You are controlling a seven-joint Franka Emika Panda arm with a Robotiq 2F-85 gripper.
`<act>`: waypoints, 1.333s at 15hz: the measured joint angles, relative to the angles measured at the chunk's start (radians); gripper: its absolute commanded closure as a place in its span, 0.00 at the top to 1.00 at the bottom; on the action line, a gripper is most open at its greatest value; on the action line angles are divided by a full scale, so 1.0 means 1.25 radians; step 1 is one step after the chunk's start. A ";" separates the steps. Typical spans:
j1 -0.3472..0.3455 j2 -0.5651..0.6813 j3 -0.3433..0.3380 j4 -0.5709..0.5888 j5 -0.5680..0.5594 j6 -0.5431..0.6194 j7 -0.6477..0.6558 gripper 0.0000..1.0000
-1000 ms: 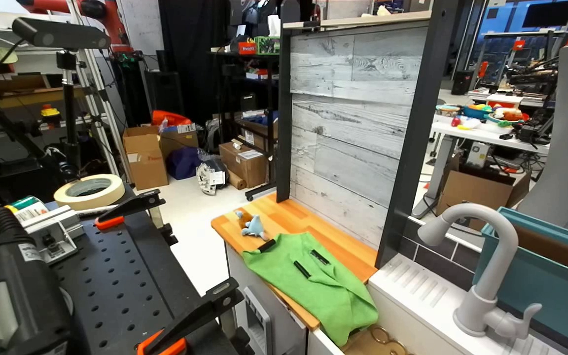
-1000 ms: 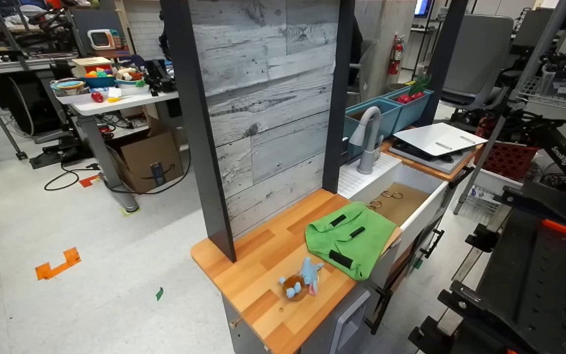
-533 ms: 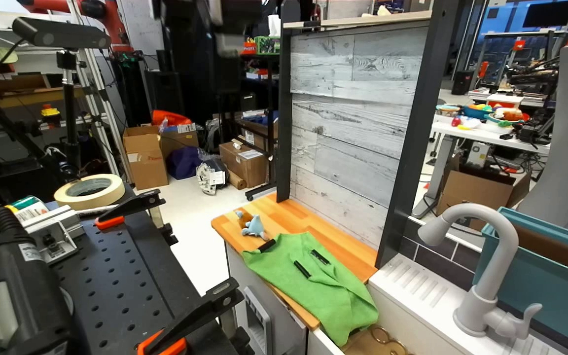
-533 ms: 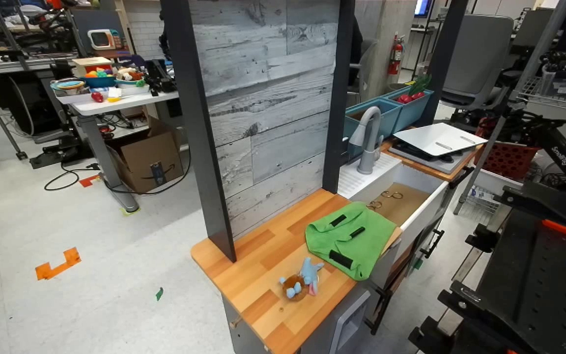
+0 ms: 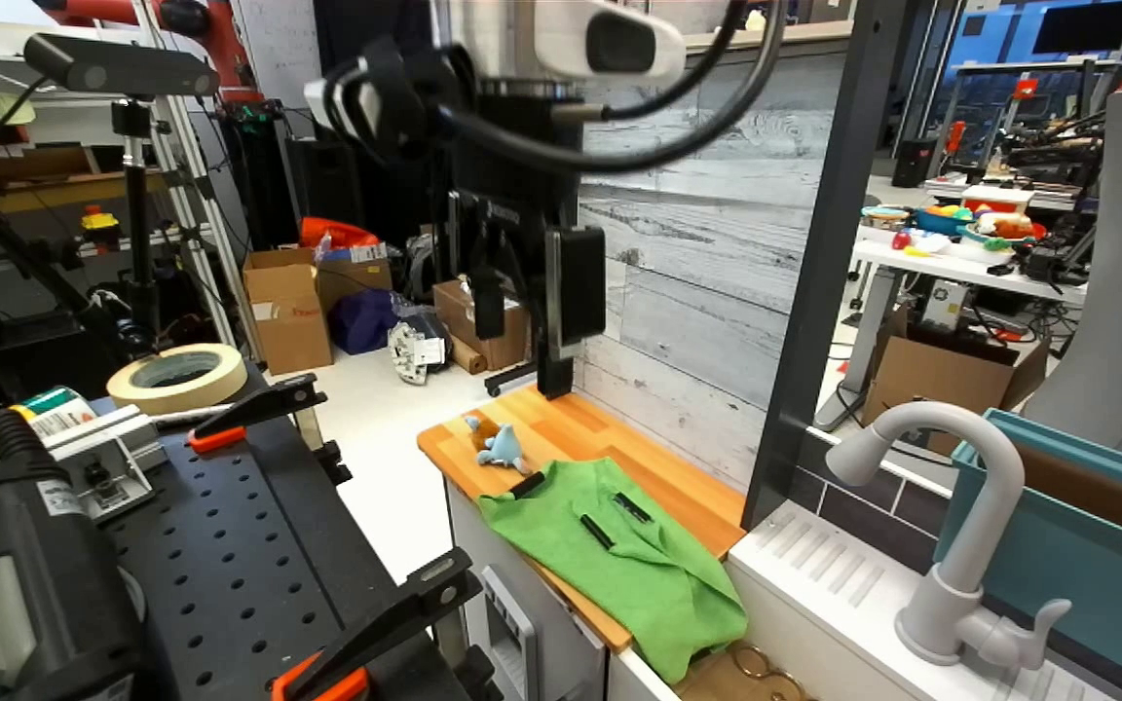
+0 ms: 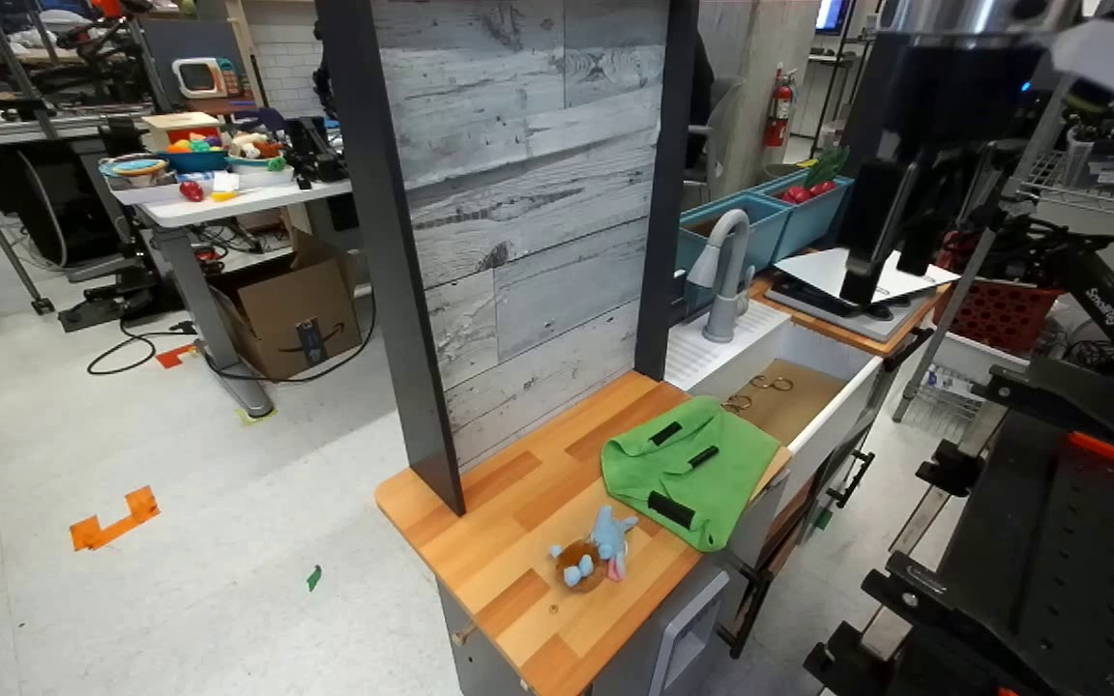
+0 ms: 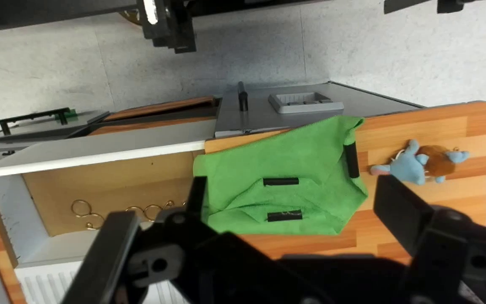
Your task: Move the green towel forward.
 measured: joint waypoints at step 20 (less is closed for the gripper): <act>0.047 0.695 0.010 0.583 0.042 0.020 0.116 1.00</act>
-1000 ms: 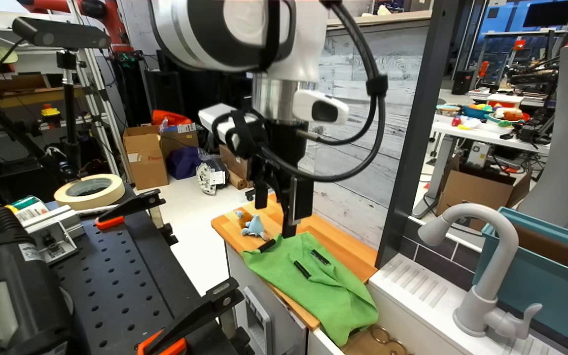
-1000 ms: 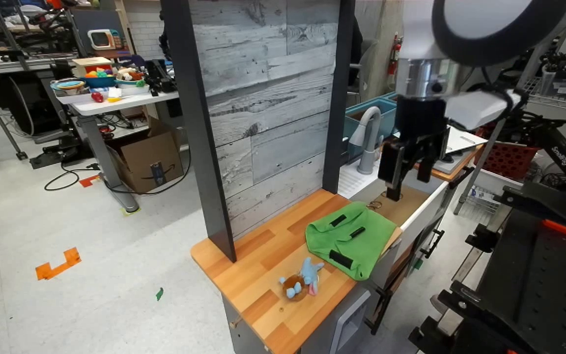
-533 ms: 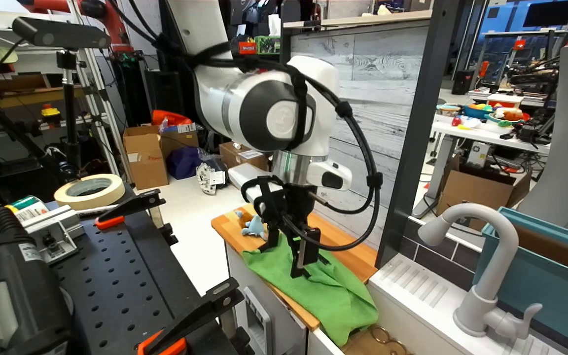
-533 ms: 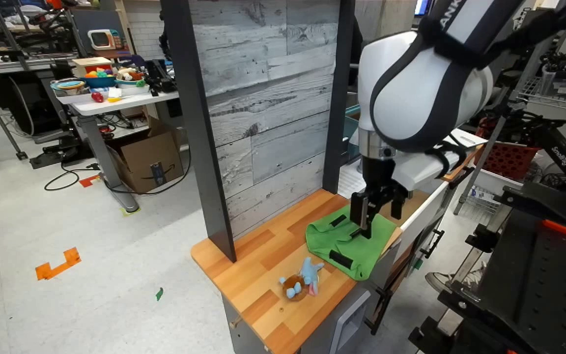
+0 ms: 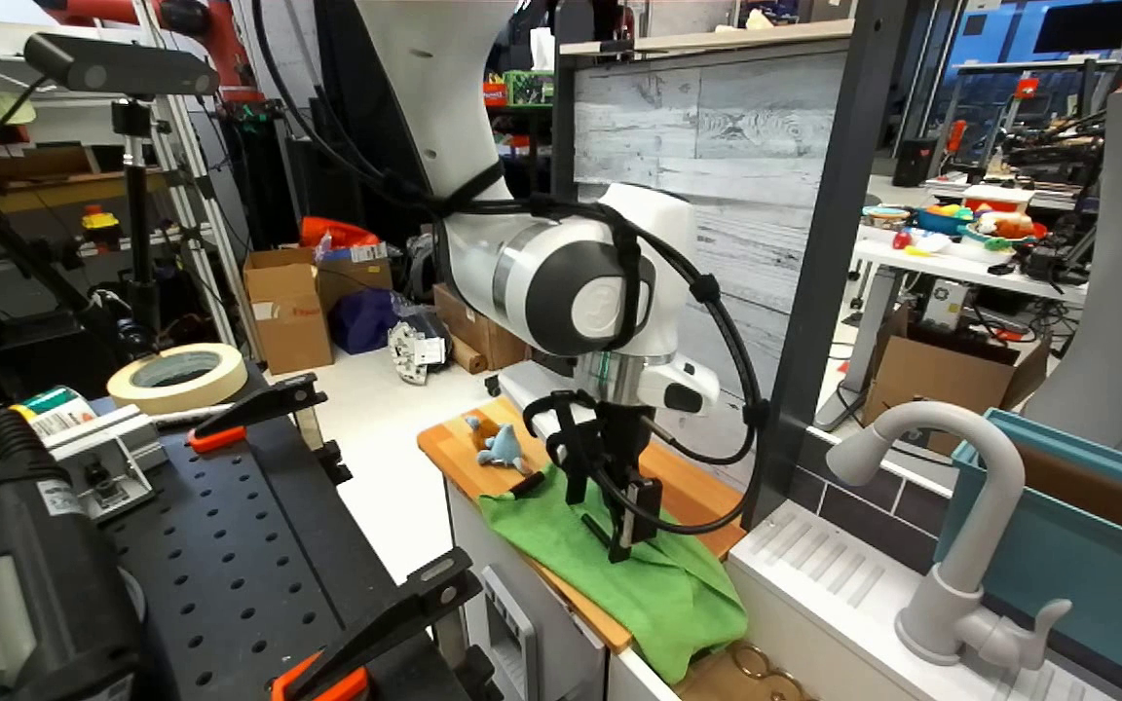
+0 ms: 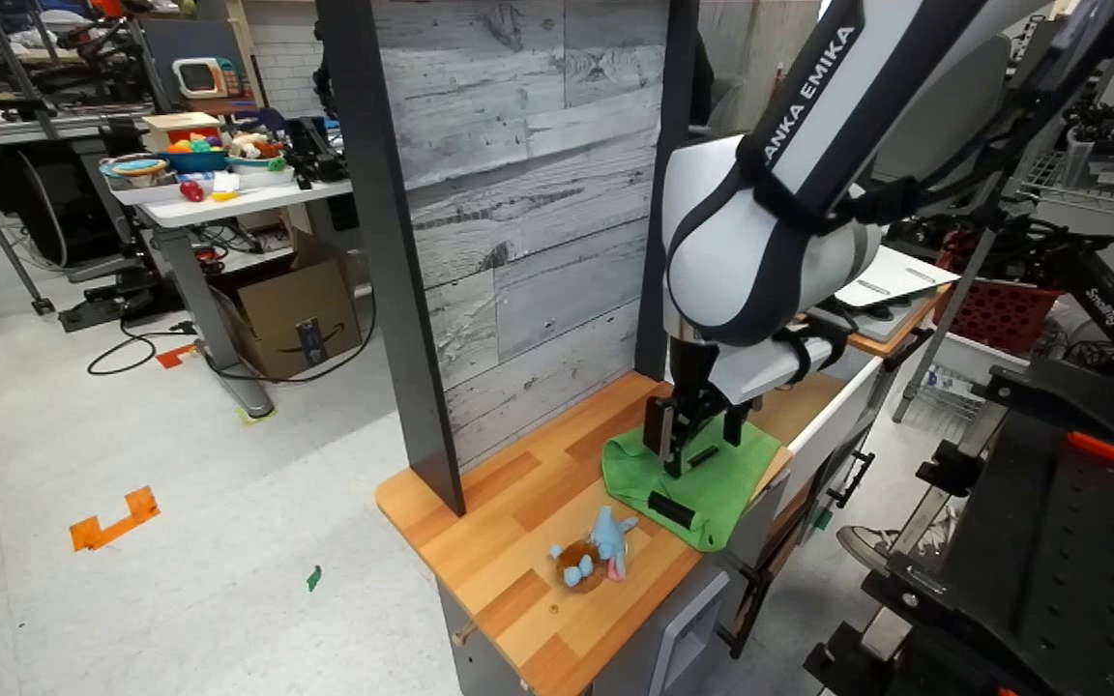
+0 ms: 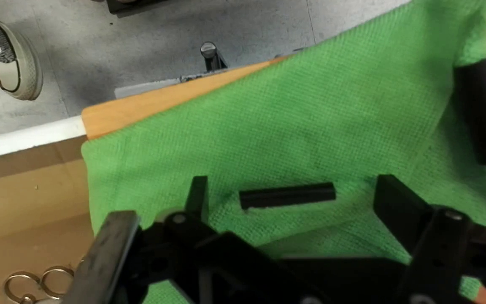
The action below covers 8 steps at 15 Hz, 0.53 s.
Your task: Move the green towel forward.
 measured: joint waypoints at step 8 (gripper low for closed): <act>0.001 0.081 0.004 0.134 0.009 0.000 0.038 1.00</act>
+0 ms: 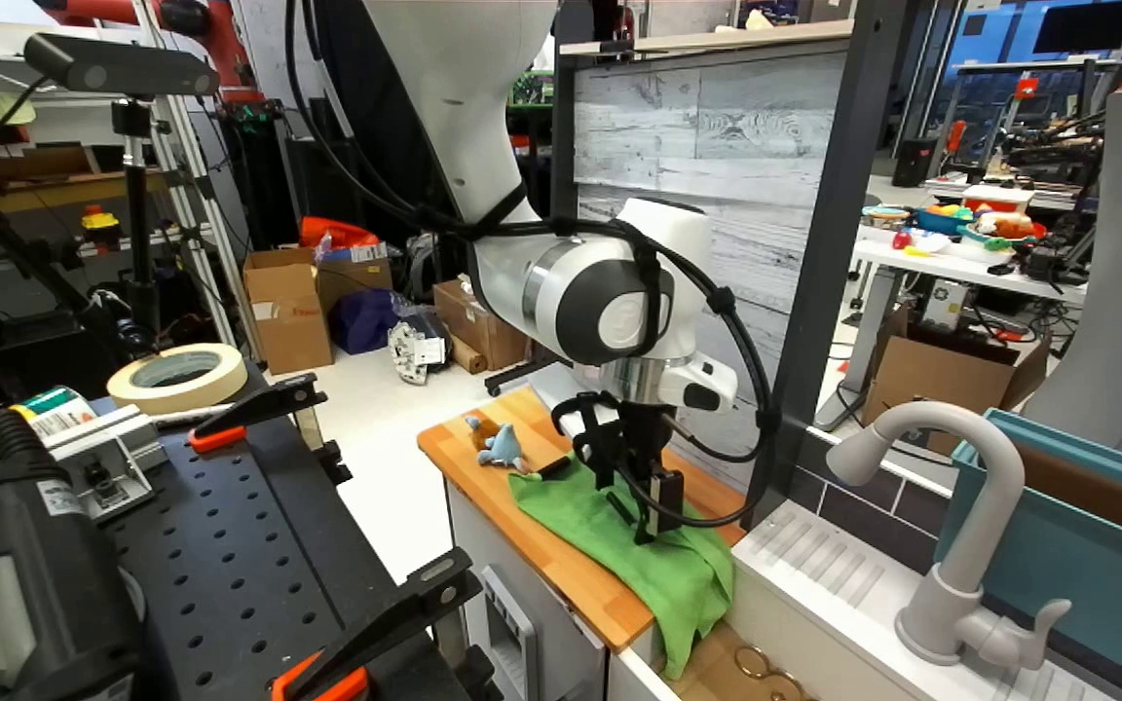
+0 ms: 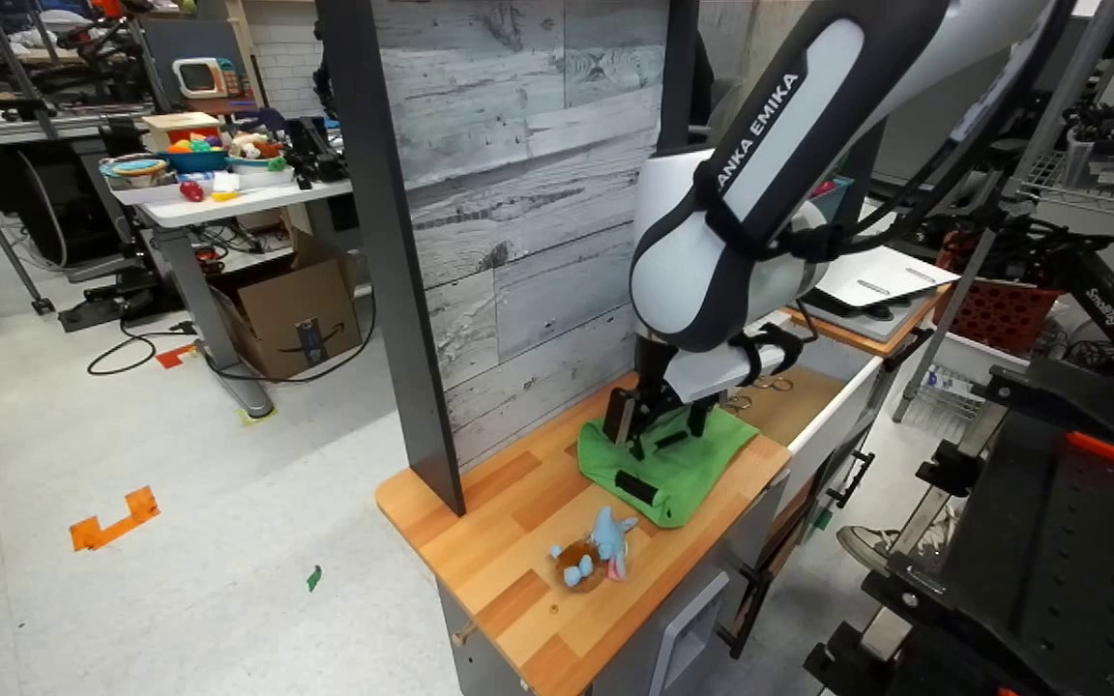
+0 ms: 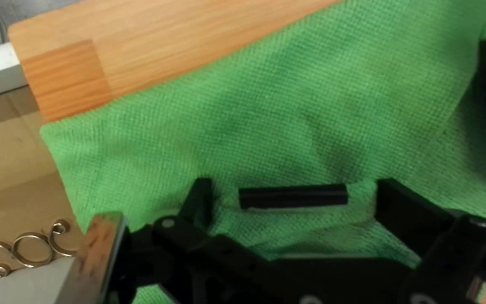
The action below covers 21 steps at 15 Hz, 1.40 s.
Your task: Move the green towel forward.
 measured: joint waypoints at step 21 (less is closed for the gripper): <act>0.115 0.106 0.042 0.191 0.000 0.000 0.039 1.00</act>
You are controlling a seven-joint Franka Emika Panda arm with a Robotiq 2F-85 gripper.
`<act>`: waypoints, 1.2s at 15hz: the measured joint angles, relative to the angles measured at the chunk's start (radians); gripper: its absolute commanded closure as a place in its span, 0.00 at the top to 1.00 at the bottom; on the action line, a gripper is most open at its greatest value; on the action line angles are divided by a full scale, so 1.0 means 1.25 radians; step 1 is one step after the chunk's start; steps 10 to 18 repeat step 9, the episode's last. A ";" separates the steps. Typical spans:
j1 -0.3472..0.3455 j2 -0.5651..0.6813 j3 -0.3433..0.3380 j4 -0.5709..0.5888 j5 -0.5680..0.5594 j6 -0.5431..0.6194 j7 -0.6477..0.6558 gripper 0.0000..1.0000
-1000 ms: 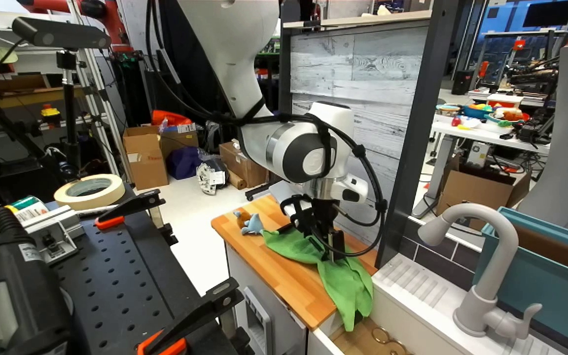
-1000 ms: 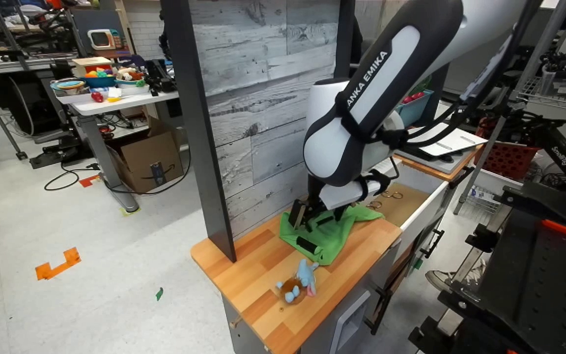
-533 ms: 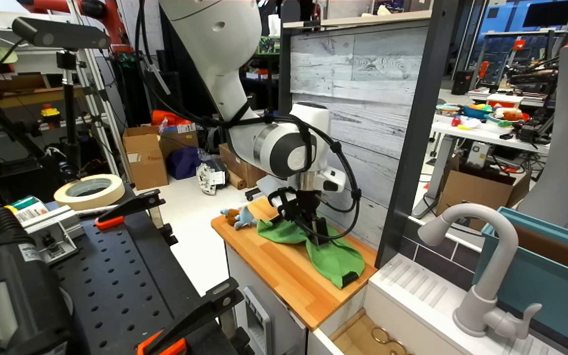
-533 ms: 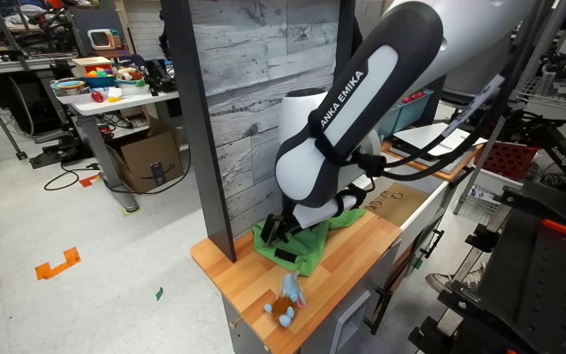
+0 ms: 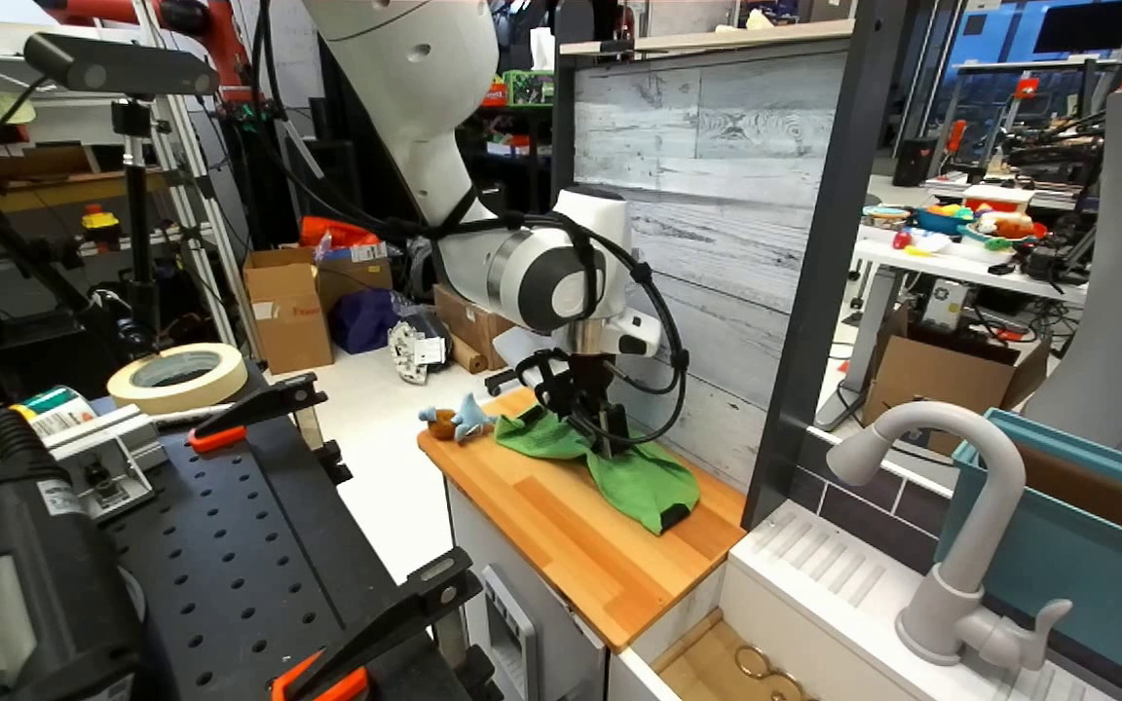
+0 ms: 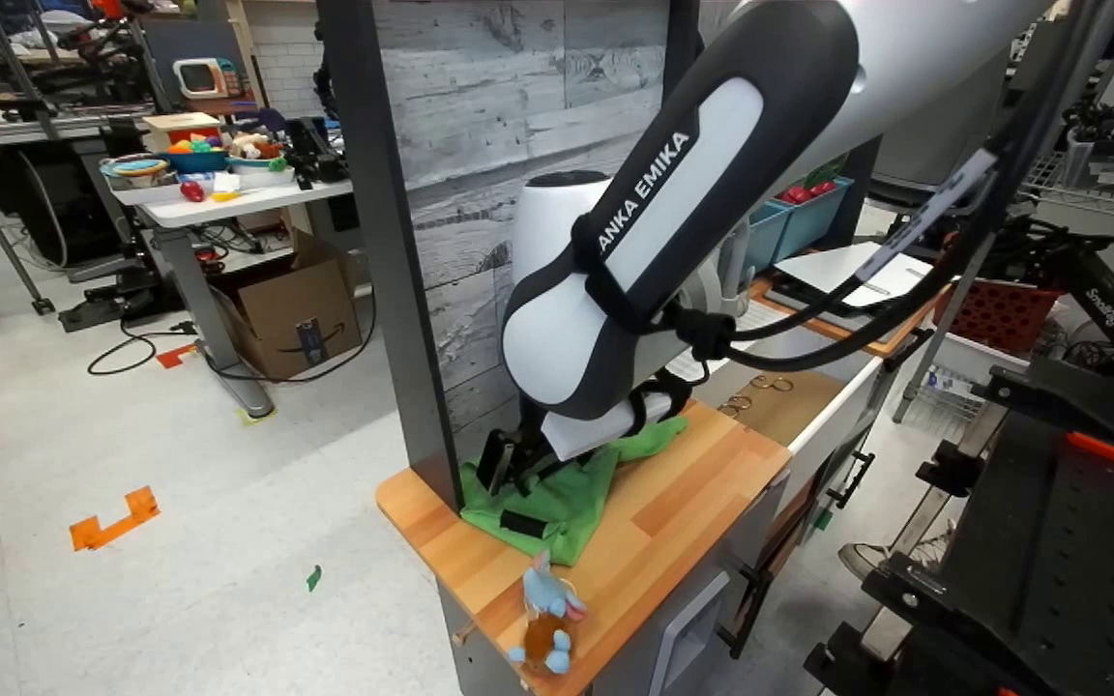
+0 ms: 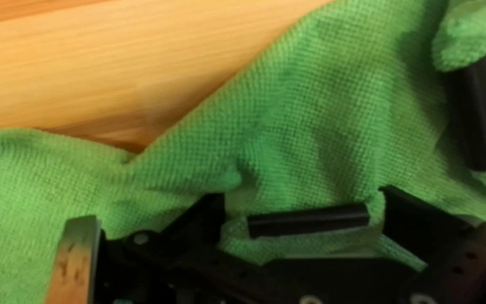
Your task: Move the green towel forward.
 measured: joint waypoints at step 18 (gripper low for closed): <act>-0.037 -0.162 -0.013 -0.163 0.000 0.015 0.005 1.00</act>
